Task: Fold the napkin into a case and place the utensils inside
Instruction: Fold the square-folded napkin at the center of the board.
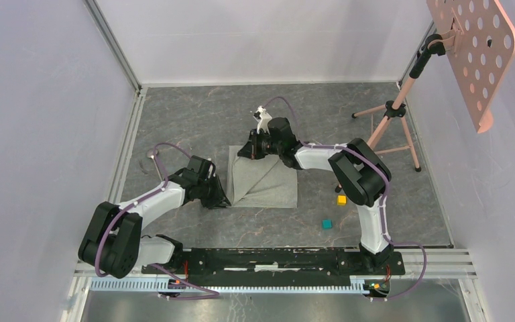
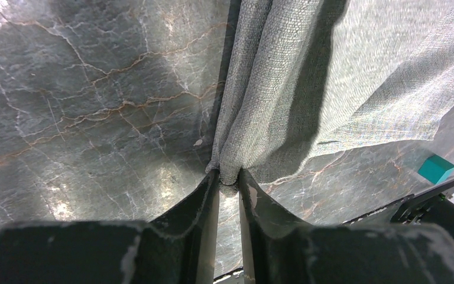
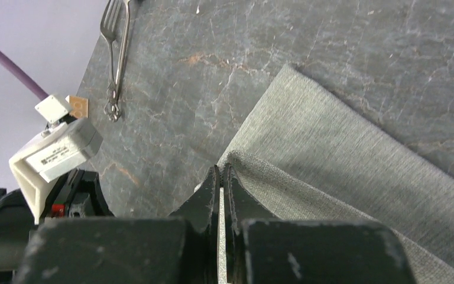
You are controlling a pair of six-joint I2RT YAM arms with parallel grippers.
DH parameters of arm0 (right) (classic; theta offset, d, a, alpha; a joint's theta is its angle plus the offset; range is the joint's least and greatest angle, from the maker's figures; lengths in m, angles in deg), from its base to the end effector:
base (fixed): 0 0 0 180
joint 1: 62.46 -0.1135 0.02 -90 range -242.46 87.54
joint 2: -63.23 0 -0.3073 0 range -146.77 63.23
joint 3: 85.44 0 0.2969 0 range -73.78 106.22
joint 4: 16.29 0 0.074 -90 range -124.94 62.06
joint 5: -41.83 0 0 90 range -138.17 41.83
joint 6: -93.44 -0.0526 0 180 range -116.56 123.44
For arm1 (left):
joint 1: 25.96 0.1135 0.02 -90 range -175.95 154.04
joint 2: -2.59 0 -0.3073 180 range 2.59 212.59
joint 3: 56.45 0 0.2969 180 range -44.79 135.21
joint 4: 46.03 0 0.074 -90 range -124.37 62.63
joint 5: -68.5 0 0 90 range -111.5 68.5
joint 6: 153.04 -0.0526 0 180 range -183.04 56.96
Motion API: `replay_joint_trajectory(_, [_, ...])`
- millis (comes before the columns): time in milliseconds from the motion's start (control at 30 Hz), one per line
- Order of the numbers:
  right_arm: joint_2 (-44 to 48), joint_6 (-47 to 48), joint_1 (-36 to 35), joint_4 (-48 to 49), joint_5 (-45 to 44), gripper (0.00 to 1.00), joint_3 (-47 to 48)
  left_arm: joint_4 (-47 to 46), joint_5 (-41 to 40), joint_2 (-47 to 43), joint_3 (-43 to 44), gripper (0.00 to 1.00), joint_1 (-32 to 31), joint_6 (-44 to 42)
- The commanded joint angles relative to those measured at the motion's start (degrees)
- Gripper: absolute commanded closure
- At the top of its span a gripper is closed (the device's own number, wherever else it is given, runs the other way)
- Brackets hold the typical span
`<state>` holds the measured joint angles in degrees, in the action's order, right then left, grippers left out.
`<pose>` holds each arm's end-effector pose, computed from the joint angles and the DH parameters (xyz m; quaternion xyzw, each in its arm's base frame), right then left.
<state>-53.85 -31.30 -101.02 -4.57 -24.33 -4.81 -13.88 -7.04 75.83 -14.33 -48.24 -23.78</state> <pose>0.3853 0.3343 0.1596 -0.1388 0.8198 0.4545 0.3195 0.2187 -0.1038 0.1427 -0.1137 0.9589 -0.2225 0.1344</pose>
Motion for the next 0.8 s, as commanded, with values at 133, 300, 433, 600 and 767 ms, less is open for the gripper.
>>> replay_joint_trajectory(133, [-4.3, 0.0, 0.2, 1.7, 0.3, 0.99, 6.8, 0.5, -2.3, 0.8, -0.4, 0.75, -0.2, -2.9])
replay_joint_trajectory(300, [-5.9, 0.4, 0.5, 1.2, -0.7, 0.99, 8.2, 0.4, -2.4, 0.7, -0.6, 0.76, -0.2, -2.9])
replay_joint_trajectory(433, [-7.5, 0.6, 1.1, 0.6, -1.4, 1.00, 9.7, 0.5, -2.3, 0.5, -0.8, 0.76, -0.2, -2.7])
replay_joint_trajectory(600, [-9.6, 0.7, 1.6, 0.0, -0.8, 1.00, 12.2, 0.5, -2.3, -0.2, -0.8, 0.76, -0.2, -2.5])
replay_joint_trajectory(767, [-11.4, 1.2, 1.6, -0.3, -0.4, 0.99, 14.3, 0.5, -2.3, -0.8, -0.8, 0.75, -0.2, -2.2])
